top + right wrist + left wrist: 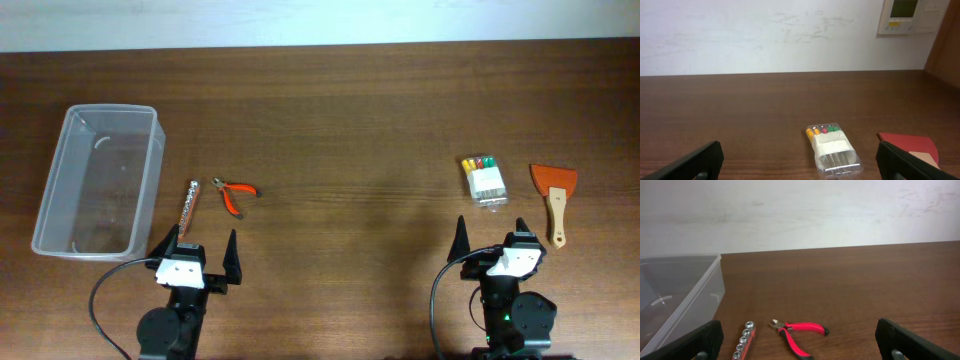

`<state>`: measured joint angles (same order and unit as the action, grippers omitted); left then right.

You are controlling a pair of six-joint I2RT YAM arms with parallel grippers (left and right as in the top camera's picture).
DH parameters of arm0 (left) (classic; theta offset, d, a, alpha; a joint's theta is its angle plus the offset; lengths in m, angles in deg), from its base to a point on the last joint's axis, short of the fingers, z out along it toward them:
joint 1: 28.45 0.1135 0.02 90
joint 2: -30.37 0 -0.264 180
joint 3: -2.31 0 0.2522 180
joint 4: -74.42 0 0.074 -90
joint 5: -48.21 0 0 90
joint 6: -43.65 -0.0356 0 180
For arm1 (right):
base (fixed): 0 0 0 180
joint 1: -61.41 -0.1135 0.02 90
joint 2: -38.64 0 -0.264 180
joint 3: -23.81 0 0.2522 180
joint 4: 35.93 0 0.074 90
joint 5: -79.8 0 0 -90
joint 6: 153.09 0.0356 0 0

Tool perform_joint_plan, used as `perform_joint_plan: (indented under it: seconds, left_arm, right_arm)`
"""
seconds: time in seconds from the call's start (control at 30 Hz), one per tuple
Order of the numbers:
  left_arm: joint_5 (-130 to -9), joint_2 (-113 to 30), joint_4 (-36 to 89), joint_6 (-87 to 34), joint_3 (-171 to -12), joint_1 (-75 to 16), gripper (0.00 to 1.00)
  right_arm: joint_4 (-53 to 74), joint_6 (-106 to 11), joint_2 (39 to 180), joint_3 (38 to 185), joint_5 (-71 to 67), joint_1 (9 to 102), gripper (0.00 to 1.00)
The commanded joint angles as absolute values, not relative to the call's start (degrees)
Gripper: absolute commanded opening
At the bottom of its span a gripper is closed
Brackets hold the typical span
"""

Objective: Pack container

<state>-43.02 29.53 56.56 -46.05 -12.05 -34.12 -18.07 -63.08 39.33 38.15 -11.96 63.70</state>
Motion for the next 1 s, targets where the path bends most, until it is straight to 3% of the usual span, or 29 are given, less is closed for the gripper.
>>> perform_joint_plan:
  seconds: [0.0,0.27,0.57,0.73,0.97]
  left_arm:
    - [-43.1,30.1,56.1,-45.5,-12.0,-34.0,0.99]
    - [-43.9,29.6,53.5,-40.7,-14.3,-34.0,0.99]
    - [-36.4,16.8,46.6,-38.7,-30.5,-34.0,0.99]
    - [-36.4,1.7,39.3,-38.6,-42.3,-34.0,0.99]
    - [-37.1,-23.1,17.7,-37.5,-65.4,-32.7,0.99]
  right_arm:
    - [-17.7,-62.5,38.8,37.9,-13.1,63.2,0.99]
    - [-17.1,-56.5,43.4,38.7,-8.8,63.2,0.99]
    - [-15.2,-56.6,63.3,53.6,-5.6,63.3,0.98]
    - [-6.9,-56.6,78.9,67.5,-4.6,63.3,0.99]
    - [17.6,-56.7,98.6,92.3,-2.9,63.3,0.99]
